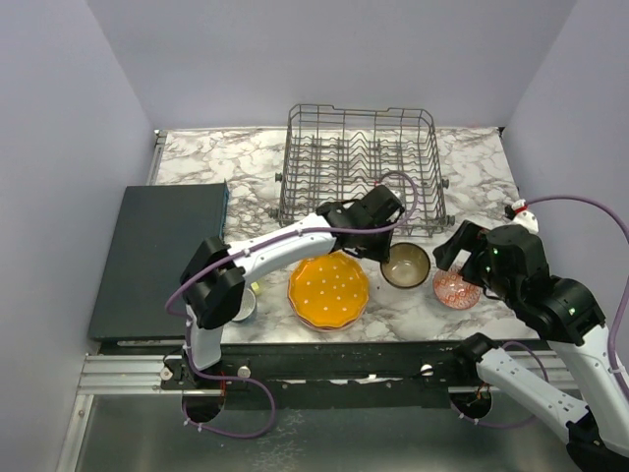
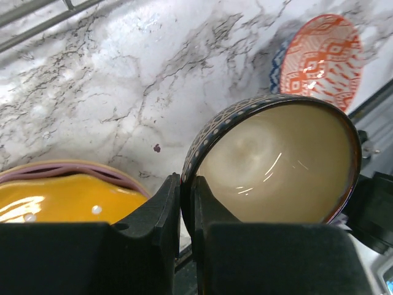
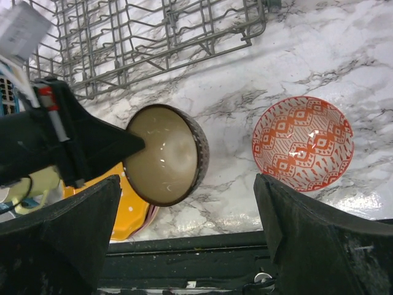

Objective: Load the mixed dishes into the dish rack
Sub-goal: Pick up the bowl from the center of the board.

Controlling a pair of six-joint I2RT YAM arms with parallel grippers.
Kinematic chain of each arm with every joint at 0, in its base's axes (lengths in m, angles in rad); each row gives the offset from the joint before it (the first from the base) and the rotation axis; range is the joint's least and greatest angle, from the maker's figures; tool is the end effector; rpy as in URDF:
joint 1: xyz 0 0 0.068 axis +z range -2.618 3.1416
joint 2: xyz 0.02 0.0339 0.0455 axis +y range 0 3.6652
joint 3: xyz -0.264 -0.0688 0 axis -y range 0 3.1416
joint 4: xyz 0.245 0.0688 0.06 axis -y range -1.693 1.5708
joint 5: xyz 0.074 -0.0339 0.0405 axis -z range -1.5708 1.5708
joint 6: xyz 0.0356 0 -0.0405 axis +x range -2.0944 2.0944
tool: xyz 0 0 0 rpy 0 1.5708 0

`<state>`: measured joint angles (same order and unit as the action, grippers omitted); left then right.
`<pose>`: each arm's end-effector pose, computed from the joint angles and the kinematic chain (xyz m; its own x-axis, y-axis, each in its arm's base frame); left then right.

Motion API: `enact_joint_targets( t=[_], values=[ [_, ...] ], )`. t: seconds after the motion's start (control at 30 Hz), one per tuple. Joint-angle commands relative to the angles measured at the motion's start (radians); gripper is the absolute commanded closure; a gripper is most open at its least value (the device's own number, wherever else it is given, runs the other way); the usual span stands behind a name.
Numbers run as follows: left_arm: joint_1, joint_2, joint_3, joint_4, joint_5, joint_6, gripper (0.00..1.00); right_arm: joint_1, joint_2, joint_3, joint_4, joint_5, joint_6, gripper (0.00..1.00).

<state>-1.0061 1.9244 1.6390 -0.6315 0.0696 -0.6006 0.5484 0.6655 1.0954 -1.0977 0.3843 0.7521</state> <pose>0.2280 -0.3646 0.2628 -0.8395 0.2716 -0.4706 0.4739 0.7899 -0.3893 0.0872 0.0376 0.3669 -0.5445 0.4096 -0.7320 0.1915 0.9103 0.3669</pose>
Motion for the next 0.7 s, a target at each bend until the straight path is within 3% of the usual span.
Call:
enact_joint_targets(
  t=[0.0, 0.67],
  values=[
    [0.047, -0.141, -0.043, 0.056, 0.079, -0.013, 1.0, 0.002, 0.002, 0.026, 0.02, -0.069, -0.001, 0.04],
    [0.292, -0.523, -0.412, 0.293, 0.348, -0.154, 1.0, 0.002, 0.06, -0.084, 0.397, -0.515, -0.027, 0.0]
  ],
)
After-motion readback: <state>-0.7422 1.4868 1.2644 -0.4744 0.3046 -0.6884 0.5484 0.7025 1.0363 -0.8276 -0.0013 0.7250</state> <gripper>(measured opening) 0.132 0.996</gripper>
